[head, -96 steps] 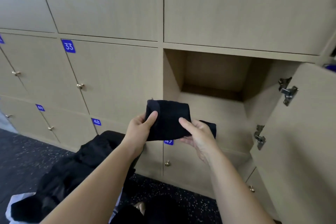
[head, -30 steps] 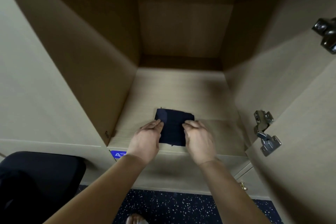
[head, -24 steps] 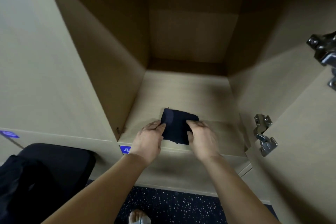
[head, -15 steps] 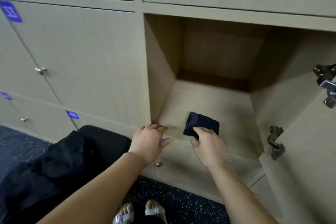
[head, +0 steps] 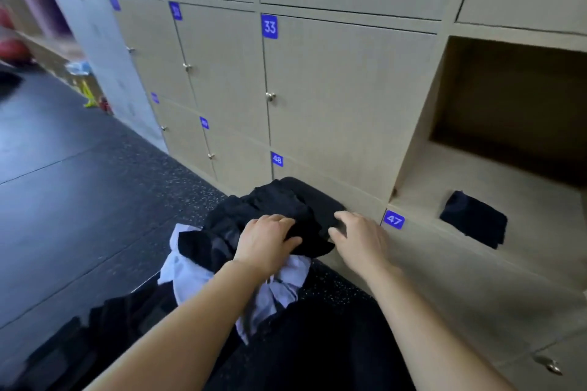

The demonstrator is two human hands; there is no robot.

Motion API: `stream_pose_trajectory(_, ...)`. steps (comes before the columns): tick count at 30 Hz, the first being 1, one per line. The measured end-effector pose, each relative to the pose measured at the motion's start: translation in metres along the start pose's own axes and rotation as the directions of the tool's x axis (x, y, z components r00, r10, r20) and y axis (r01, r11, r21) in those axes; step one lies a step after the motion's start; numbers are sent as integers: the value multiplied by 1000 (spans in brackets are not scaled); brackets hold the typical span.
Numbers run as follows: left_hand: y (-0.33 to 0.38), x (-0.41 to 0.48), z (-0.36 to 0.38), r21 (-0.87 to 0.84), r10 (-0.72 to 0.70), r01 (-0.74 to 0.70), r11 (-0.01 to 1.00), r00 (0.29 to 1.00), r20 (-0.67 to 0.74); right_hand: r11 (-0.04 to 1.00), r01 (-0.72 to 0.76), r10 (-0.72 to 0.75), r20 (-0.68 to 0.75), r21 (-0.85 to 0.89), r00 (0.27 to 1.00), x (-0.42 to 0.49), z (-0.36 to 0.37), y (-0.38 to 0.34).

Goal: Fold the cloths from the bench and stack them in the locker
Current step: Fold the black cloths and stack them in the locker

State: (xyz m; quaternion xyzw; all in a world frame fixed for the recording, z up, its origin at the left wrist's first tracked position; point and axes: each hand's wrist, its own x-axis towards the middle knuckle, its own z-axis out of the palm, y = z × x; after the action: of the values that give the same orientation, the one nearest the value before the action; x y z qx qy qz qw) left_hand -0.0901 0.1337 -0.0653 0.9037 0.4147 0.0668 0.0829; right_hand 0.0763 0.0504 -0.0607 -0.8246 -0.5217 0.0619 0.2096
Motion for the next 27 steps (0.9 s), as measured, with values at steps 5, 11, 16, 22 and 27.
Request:
stream_pose_trajectory(5,-60,-38,4,-61,-147,146,987,989,-6,998,65,-66,120,16,991,-9,33,-28)
stream_pose_trajectory(11,-108,-39,12,-117,-234,227,967,971,-51,993,115,-118,153,27,981,18,60,-53)
stream_pose_trajectory(16,-125,-8,25,-105,-220,210,972,971,-90,985,168,-170,171,23,971,62,84,-79)
stream_pose_trajectory(22,-148,26,51,-92,-207,200,975,976,-72,984,177,-168,249,-12,954,110,122,-103)
stream_pose_trajectory(27,-158,33,69,-113,-173,165,980,982,-71,983,141,-92,358,-116,929,125,153,-106)
